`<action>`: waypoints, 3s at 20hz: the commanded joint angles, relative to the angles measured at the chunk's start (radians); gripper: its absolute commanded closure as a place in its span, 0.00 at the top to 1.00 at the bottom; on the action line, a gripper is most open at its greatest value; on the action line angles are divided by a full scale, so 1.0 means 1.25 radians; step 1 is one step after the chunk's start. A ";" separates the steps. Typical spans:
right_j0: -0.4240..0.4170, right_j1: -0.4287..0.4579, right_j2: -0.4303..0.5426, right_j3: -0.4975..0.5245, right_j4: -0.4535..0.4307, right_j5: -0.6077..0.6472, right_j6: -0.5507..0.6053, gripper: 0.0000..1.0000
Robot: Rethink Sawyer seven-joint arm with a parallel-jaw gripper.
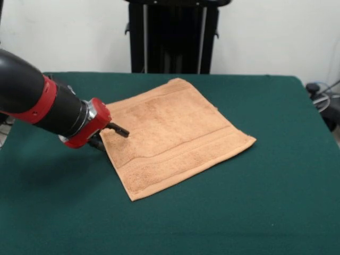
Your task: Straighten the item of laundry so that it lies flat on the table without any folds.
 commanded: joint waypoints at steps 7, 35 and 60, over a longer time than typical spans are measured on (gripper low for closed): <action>0.040 0.058 -0.019 -0.060 -0.063 0.040 -0.261 1.00; 0.048 0.123 0.100 -0.102 -0.048 -0.267 -0.251 1.00; 0.085 0.112 0.024 -0.078 -0.083 -0.272 -0.152 1.00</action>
